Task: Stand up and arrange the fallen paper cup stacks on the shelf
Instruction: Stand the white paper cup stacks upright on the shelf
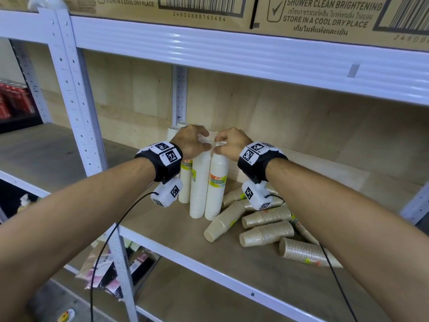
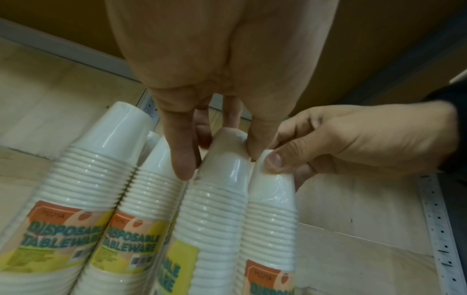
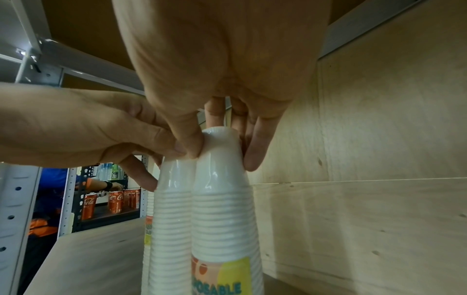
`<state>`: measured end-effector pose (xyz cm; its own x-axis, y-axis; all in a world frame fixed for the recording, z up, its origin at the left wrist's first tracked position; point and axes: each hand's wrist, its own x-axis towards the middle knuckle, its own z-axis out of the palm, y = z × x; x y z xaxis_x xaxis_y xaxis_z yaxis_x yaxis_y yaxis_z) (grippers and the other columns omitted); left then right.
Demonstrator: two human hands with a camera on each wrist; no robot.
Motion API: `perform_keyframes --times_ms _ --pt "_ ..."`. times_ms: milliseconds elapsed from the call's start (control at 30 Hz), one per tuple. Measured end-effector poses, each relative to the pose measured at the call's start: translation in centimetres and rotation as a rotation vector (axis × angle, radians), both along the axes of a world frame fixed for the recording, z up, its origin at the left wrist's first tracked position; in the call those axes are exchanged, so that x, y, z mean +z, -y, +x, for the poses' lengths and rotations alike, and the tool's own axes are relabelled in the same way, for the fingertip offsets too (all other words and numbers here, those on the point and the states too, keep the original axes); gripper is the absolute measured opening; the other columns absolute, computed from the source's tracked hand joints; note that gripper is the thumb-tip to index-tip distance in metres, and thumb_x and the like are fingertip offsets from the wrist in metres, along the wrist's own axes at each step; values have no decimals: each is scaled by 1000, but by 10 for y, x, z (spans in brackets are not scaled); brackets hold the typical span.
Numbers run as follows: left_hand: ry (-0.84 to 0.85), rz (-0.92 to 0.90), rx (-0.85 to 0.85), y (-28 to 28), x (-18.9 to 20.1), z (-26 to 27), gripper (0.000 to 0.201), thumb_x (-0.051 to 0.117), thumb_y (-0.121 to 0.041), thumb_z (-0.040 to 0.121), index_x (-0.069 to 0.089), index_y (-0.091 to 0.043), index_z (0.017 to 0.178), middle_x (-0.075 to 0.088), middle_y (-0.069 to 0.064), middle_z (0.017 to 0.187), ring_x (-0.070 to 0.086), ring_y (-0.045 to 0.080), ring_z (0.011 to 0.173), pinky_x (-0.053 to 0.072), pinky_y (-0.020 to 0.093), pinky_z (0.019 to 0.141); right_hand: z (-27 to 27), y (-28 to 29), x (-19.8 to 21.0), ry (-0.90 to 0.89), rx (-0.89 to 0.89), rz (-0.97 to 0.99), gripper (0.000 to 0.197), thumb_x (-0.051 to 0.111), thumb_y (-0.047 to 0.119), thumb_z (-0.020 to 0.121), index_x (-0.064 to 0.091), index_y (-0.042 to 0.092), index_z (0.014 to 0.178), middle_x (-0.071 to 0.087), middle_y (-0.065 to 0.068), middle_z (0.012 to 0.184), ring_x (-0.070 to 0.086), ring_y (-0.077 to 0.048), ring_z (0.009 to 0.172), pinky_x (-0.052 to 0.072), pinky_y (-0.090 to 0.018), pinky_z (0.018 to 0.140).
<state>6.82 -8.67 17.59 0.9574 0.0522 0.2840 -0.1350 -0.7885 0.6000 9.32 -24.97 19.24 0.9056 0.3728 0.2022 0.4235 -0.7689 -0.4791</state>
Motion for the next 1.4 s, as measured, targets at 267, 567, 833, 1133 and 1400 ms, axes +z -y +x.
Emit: perform_keyframes --times_ms 267,567,833,1133,1400 --pt "8 53 -56 6 4 -2 33 68 -21 84 63 -18 117 61 1 116 59 20 105 51 38 94 2 3 1 -13 1 7 40 72 25 81 65 17 119 56 -7 131 55 -24 115 39 -25 81" --pt "-49 106 -116 12 13 -4 44 64 -17 85 61 -18 129 58 -1 130 58 14 116 50 37 99 -1 2 3 -8 4 2 36 73 23 80 67 16 115 57 -8 128 56 -25 113 40 -25 81" --pt "-20 220 -91 7 18 -2 33 67 -26 88 67 -19 120 61 3 128 57 19 115 49 35 95 -2 3 3 -10 2 -1 40 73 26 80 65 16 118 57 -7 129 56 -24 113 40 -26 81" --pt "-78 327 -137 6 28 -3 39 64 -22 89 64 -19 127 58 4 134 54 23 119 44 29 90 -5 4 5 -11 22 5 39 72 23 82 65 13 119 57 -8 126 56 -25 111 42 -26 81" --pt "-207 303 -151 5 40 -5 28 70 -21 86 68 -21 114 62 5 117 65 24 97 57 29 69 -10 0 8 13 40 -41 38 72 25 81 66 13 117 58 -7 122 56 -22 102 41 -26 77"
